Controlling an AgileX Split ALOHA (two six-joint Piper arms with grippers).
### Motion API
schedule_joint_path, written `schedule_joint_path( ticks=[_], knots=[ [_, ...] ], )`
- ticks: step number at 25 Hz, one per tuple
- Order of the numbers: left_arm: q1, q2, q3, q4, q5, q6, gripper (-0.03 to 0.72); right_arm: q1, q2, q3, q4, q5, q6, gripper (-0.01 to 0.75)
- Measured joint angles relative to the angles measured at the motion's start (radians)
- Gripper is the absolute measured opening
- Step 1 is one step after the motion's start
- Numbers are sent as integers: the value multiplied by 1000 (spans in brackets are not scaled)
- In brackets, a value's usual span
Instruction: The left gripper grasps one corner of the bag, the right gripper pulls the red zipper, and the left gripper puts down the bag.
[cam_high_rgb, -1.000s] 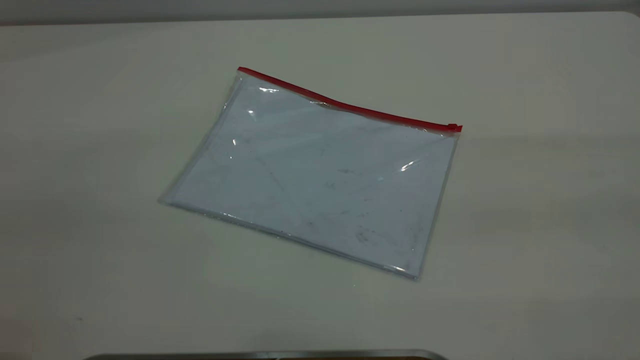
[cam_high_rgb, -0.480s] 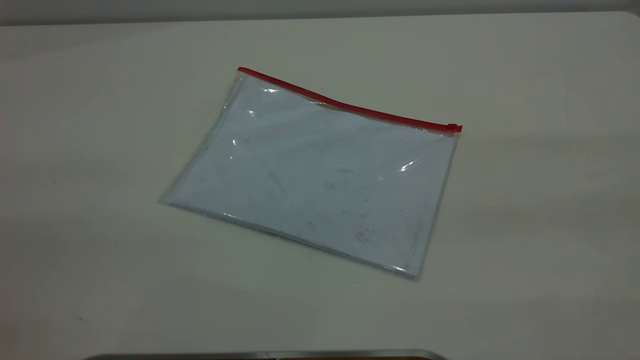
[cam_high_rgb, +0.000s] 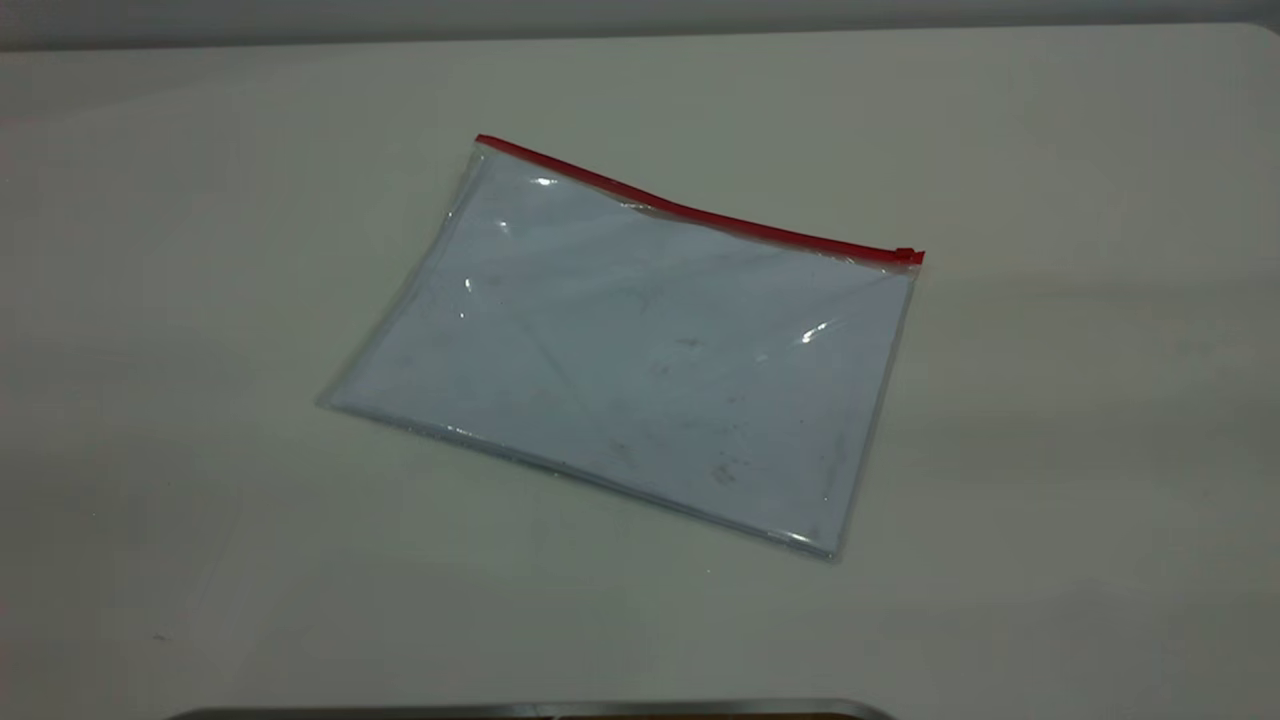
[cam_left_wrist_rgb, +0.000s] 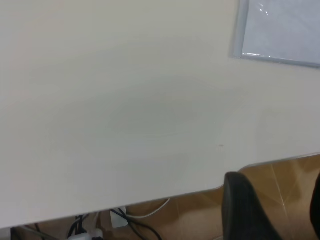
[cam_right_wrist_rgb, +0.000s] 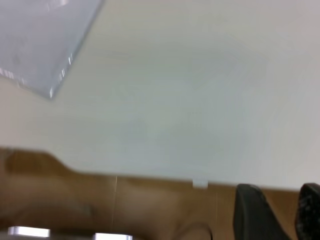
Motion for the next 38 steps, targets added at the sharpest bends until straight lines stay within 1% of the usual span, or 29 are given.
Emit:
schedule_joint_path(
  ticks=[3, 5, 8, 12, 15, 21, 38],
  knots=[
    [0, -4, 0, 0, 1, 0, 387, 0, -127, 0, 0, 4, 0, 243],
    [12, -12, 0, 0, 1, 0, 387, -1, -210, 0, 0, 9, 0, 243],
    [75, -12, 0, 0, 1, 0, 387, -1, -328, 0, 0, 14, 0, 243],
    [186, -14, 0, 0, 1, 0, 387, -1, -362, 0, 0, 20, 0, 243],
    [229, -37, 0, 0, 1, 0, 386, -1, -362, 0, 0, 20, 0, 243],
    [236, -141, 0, 0, 10, 0, 386, -1, -362, 0, 0, 20, 0, 243],
    [236, -142, 0, 0, 13, 2, 386, -1, -362, 0, 0, 21, 0, 240]
  ],
)
